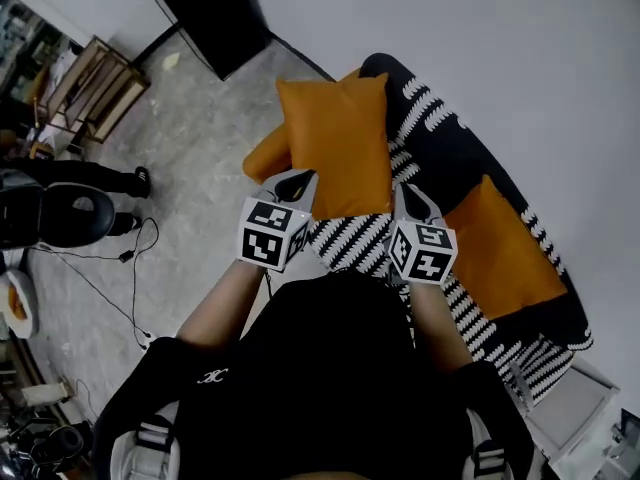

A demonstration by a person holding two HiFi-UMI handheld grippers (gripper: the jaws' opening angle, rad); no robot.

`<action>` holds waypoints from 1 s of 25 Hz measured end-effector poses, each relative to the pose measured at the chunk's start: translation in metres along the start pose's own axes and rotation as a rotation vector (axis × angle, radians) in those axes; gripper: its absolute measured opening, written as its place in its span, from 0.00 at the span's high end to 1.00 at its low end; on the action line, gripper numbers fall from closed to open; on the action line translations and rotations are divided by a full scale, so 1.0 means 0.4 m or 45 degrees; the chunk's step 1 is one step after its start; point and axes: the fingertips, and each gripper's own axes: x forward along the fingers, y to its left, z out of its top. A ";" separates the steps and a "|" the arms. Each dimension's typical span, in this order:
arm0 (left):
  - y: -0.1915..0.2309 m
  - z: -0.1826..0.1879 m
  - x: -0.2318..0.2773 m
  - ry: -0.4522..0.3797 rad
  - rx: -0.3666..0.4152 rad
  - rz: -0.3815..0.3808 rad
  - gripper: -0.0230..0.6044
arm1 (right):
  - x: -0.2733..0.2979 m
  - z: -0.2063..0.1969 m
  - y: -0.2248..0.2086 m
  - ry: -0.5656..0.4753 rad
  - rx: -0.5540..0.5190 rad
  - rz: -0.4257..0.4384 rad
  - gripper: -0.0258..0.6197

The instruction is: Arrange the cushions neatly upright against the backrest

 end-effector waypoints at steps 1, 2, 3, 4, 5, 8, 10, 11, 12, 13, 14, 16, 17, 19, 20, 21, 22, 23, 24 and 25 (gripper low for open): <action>0.011 0.013 0.026 0.004 0.021 0.005 0.95 | 0.017 0.003 -0.009 0.007 -0.004 0.004 0.95; 0.022 0.024 0.048 0.009 0.039 0.012 0.95 | 0.032 0.005 -0.015 0.014 -0.008 0.005 0.95; 0.034 0.033 0.068 0.016 0.054 0.017 0.95 | 0.045 0.007 -0.022 0.019 -0.011 0.005 0.95; 0.044 0.042 0.088 0.026 0.068 0.019 0.95 | 0.057 0.011 -0.028 0.023 -0.012 0.003 0.95; 0.052 0.051 0.106 0.037 0.083 0.015 0.95 | 0.067 0.015 -0.037 0.026 -0.010 -0.001 0.95; 0.065 0.070 0.150 0.079 0.149 -0.014 0.95 | 0.089 0.012 -0.067 0.051 0.023 -0.035 0.95; 0.072 0.070 0.182 0.111 0.201 -0.041 0.95 | 0.100 -0.001 -0.085 0.080 0.064 -0.073 0.95; 0.073 0.069 0.199 0.127 0.225 -0.062 0.95 | 0.103 -0.007 -0.092 0.091 0.085 -0.096 0.95; 0.074 0.066 0.218 0.143 0.248 -0.087 0.95 | 0.104 -0.012 -0.096 0.097 0.108 -0.120 0.95; 0.074 0.060 0.237 0.162 0.270 -0.115 0.95 | 0.103 -0.017 -0.098 0.099 0.131 -0.144 0.95; 0.076 0.053 0.256 0.183 0.291 -0.144 0.94 | 0.104 -0.024 -0.100 0.100 0.156 -0.167 0.95; 0.084 0.043 0.295 0.221 0.334 -0.203 0.89 | 0.110 -0.043 -0.106 0.106 0.201 -0.218 0.95; 0.088 0.043 0.314 0.232 0.354 -0.233 0.88 | 0.118 -0.053 -0.111 0.113 0.218 -0.248 0.95; 0.100 0.051 0.355 0.243 0.396 -0.293 0.85 | 0.140 -0.064 -0.122 0.123 0.245 -0.312 0.95; 0.110 0.054 0.375 0.250 0.416 -0.320 0.84 | 0.154 -0.066 -0.125 0.123 0.263 -0.341 0.95; 0.123 0.055 0.395 0.263 0.433 -0.346 0.83 | 0.167 -0.066 -0.125 0.119 0.288 -0.365 0.95; 0.137 0.054 0.417 0.281 0.447 -0.368 0.82 | 0.179 -0.067 -0.124 0.112 0.319 -0.384 0.95; 0.152 0.055 0.442 0.298 0.460 -0.389 0.80 | 0.191 -0.068 -0.124 0.102 0.352 -0.401 0.95; 0.165 0.058 0.469 0.313 0.473 -0.409 0.79 | 0.204 -0.070 -0.128 0.093 0.379 -0.416 0.95; 0.177 0.061 0.498 0.324 0.487 -0.426 0.78 | 0.217 -0.076 -0.132 0.090 0.397 -0.429 0.95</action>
